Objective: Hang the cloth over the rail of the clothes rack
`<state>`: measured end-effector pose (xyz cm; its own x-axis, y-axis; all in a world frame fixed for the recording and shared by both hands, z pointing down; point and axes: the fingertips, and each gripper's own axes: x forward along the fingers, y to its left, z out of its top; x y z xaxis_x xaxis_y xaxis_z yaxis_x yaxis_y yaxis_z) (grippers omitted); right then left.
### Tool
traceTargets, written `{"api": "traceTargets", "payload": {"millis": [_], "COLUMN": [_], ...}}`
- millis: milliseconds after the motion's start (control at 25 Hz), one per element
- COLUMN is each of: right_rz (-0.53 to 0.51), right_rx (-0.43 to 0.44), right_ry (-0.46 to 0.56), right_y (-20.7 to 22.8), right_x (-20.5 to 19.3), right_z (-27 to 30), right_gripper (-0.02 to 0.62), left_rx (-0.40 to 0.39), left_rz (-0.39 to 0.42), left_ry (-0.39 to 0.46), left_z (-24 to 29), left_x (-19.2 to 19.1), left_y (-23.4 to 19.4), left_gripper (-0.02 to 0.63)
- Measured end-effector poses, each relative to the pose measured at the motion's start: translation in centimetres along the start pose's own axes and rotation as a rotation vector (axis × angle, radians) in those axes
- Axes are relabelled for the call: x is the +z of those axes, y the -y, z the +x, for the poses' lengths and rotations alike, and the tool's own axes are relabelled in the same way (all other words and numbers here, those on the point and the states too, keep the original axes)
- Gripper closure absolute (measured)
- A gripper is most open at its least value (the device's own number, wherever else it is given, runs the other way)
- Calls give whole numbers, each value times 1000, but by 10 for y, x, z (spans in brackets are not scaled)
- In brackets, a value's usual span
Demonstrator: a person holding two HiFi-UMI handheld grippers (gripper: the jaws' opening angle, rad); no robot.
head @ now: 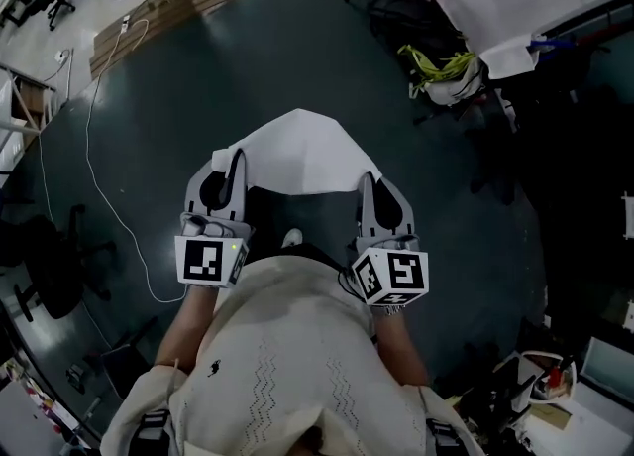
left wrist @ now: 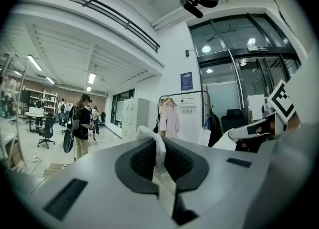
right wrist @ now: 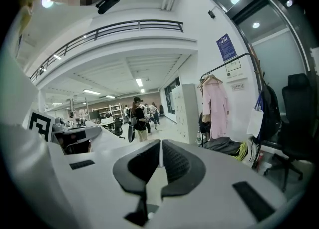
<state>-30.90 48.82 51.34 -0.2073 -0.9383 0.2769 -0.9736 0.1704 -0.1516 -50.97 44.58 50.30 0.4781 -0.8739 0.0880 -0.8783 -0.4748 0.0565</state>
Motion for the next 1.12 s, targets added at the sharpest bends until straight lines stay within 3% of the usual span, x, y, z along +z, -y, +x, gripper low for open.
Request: {"api": "traceTargets", "payload": {"millis": [200, 480, 640, 760, 920, 1120], "right_rz": [23, 84, 126, 126, 148, 160], "right_rx": [-90, -241, -341, -386, -441, -483], "right_ry": [-13, -11, 16, 17, 36, 48], "right_y": [32, 22, 33, 42, 57, 110], "right_x": [14, 47, 61, 66, 76, 83], "right_z": [67, 164, 194, 209, 227, 259], "right_gripper": [572, 572, 572, 572, 572, 572], "left_rx": [-52, -226, -278, -300, -333, -382], "left_rz": [-15, -5, -23, -37, -35, 18], "left_ry": [-39, -52, 2, 35, 11, -24], "left_z": [78, 171, 230, 262, 296, 367], "left_x": [-8, 16, 38, 48, 45, 41], "left_y": [-33, -100, -125, -132, -135, -121], "left_gripper": [587, 586, 586, 586, 586, 586]}}
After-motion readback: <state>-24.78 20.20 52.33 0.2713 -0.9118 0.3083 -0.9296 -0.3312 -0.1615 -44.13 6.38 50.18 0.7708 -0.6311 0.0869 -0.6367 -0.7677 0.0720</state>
